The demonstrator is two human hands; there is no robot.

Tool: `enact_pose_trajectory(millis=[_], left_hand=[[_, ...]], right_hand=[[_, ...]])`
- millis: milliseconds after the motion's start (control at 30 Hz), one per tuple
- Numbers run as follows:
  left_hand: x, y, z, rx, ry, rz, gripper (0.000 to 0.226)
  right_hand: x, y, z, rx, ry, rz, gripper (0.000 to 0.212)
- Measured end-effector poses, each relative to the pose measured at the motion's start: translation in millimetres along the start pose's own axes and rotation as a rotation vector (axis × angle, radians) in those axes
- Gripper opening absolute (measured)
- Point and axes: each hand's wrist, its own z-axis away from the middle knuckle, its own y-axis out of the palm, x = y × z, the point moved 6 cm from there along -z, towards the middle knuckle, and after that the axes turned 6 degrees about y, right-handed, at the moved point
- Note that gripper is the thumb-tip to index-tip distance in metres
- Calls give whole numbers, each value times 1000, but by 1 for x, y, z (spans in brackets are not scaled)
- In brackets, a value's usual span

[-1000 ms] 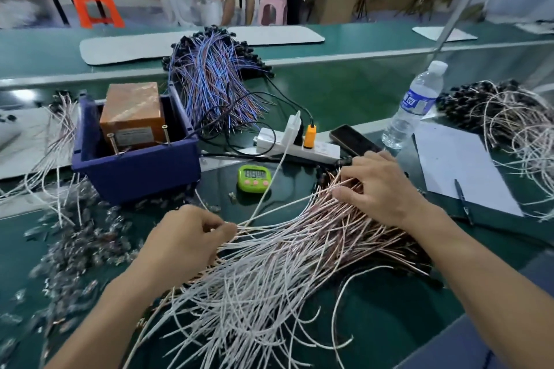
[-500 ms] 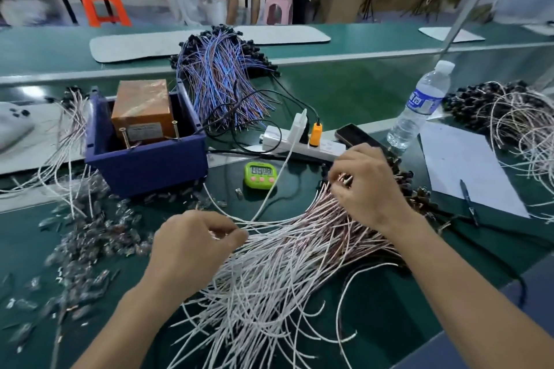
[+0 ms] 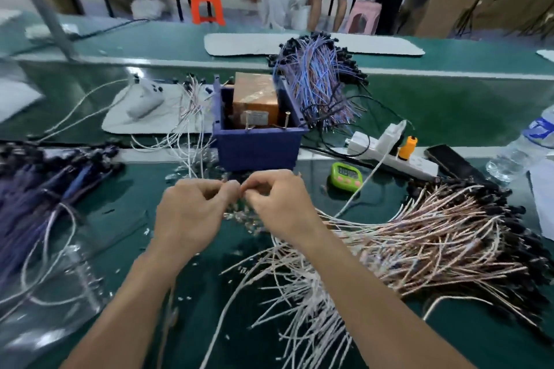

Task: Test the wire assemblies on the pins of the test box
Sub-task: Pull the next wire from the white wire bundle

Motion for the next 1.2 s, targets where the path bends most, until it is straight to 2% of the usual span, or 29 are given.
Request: enact_pose_trajectory(millis=[33, 100, 133, 233, 333, 500, 567, 633, 733, 833, 900, 967, 1067, 1133, 1200], left_hand=[[12, -16, 3, -72, -47, -12, 57], [36, -47, 9, -188, -121, -4, 66], [47, -60, 13, -233, -156, -9, 59], [79, -100, 24, -389, -208, -95, 15], [110, -136, 39, -477, -265, -167, 31], [154, -174, 53, -521, -292, -213, 30], [166, -174, 52, -451, -307, -242, 36], [175, -168, 50, -363, -327, -286, 48], [179, -162, 48, -316, -304, -333, 62], [178, -165, 47, -345, -285, -367, 58], [176, -172, 46, -420, -260, -352, 48], [172, -177, 45, -490, -225, -328, 39], [168, -179, 40, -531, -201, -304, 34], [167, -176, 33, -512, -188, -296, 35], [169, -171, 29, -474, -193, -289, 35]], right_hand=[[9, 15, -3, 35, -7, -1, 16], [29, 44, -6, 105, -32, 1, 15], [39, 57, -7, 143, -46, 2, 15], [69, 98, -9, 235, -90, 59, 15], [92, 140, -18, 362, -122, 180, 26], [120, 195, -30, 547, -237, 409, 73], [124, 209, -37, 572, -257, 475, 86], [126, 221, -45, 591, -274, 517, 90], [128, 233, -60, 562, -316, 555, 89], [127, 236, -74, 541, -306, 550, 77], [123, 237, -78, 569, -308, 605, 58], [122, 237, -84, 524, -288, 612, 36], [128, 244, -86, 450, -211, 436, 14], [132, 261, -84, 471, -169, 456, 30], [131, 273, -82, 474, -121, 536, 33]])
